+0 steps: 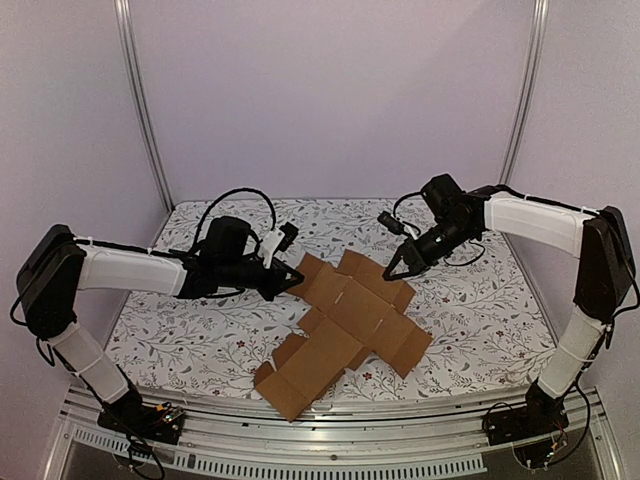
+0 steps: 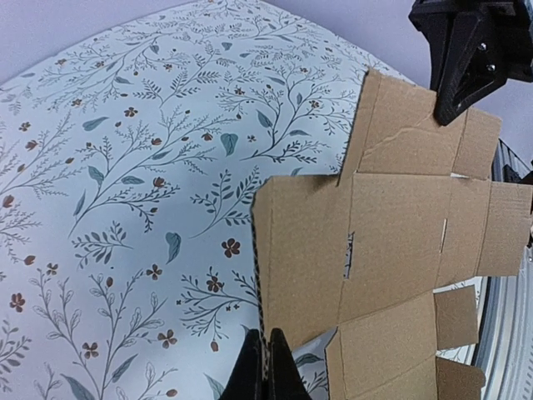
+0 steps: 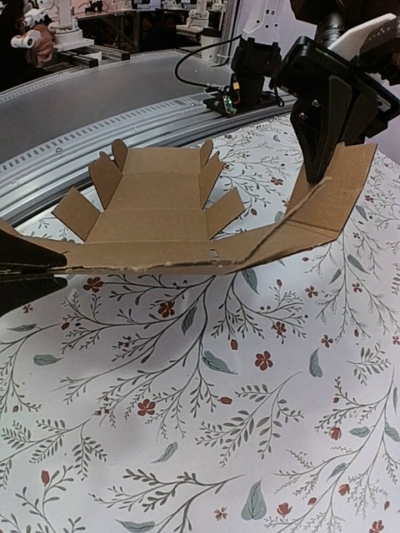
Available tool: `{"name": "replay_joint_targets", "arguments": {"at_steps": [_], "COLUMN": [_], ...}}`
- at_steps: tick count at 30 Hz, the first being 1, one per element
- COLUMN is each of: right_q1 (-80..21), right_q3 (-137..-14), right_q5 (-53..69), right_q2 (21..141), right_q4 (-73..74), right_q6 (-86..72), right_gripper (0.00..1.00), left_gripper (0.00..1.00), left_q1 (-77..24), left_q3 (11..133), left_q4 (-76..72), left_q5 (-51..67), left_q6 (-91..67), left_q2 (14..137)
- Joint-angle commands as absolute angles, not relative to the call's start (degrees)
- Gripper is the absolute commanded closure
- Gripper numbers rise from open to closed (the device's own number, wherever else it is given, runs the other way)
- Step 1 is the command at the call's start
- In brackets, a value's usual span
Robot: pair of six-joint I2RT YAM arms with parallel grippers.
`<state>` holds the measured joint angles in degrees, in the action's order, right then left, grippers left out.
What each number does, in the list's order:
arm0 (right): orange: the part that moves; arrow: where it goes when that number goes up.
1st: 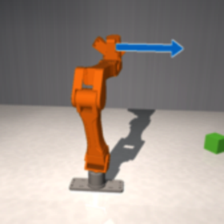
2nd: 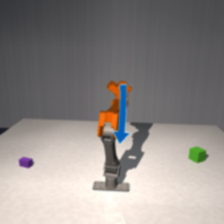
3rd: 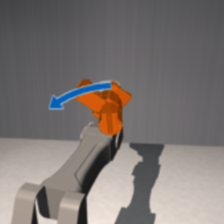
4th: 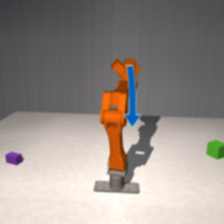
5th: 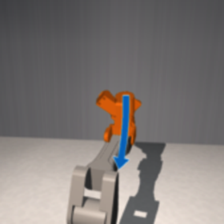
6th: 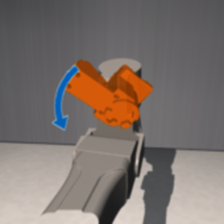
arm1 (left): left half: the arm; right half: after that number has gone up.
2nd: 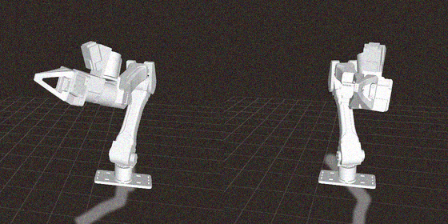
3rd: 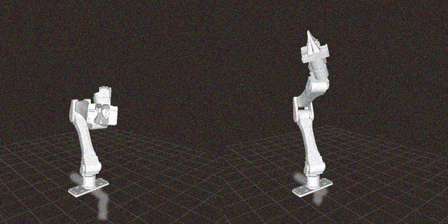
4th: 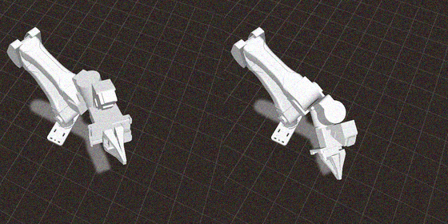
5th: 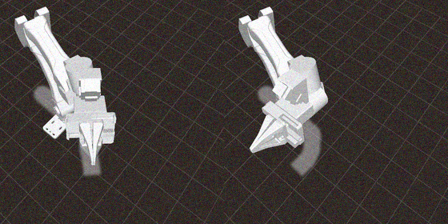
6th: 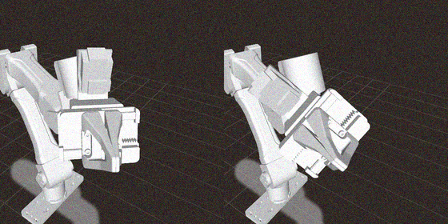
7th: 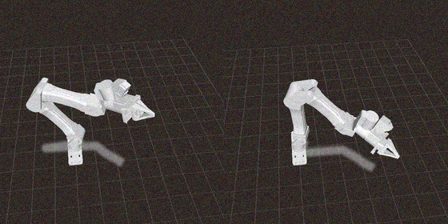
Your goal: Fold the paper box
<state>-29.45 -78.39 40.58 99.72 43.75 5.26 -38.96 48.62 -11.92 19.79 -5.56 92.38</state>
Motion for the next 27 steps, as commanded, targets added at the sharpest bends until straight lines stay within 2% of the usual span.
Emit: {"name": "replay_joint_targets", "arguments": {"at_steps": [1,6,11,16,20,27], "right_q1": [-30.5,-30.8,-30.8,-30.8,-31.8,-34.4], "right_q3": [-79.5,-79.7,-80.8,-82.3,-84.4,-87.6], "right_q5": [40.8,39.0,36.9,35.0,32.5,26.3], "right_q2": [99.5,98.7,97.9,96.7,96.0,94.6], "right_q4": [45.0,45.0,44.9,45.9,48.0,49.1], "right_q6": [6.1,6.0,4.6,4.4,6.8,11.8], "right_gripper": [1.0,1.0,1.0,1.0,1.0,1.0], "left_gripper": [1.0,0.99,0.76,0.61,0.59,0.57], "left_q1": [-38.3,-38.3,-38.4,-38.4,-38.5,-38.4], "left_q3": [48.3,48.3,47.6,47.0,46.2,45.0], "left_q4": [-12.8,-12.3,-12.3,-10.9,-9.2,-3.6], "left_q5": [20.0,19.5,18.0,15.3,14.3,5.7], "left_q6": [-5.0,-5.3,-6.4,-8.7,-9.9,-13.9], "left_q2": [92.7,92.2,89.7,86.5,82.7,73.3]}}
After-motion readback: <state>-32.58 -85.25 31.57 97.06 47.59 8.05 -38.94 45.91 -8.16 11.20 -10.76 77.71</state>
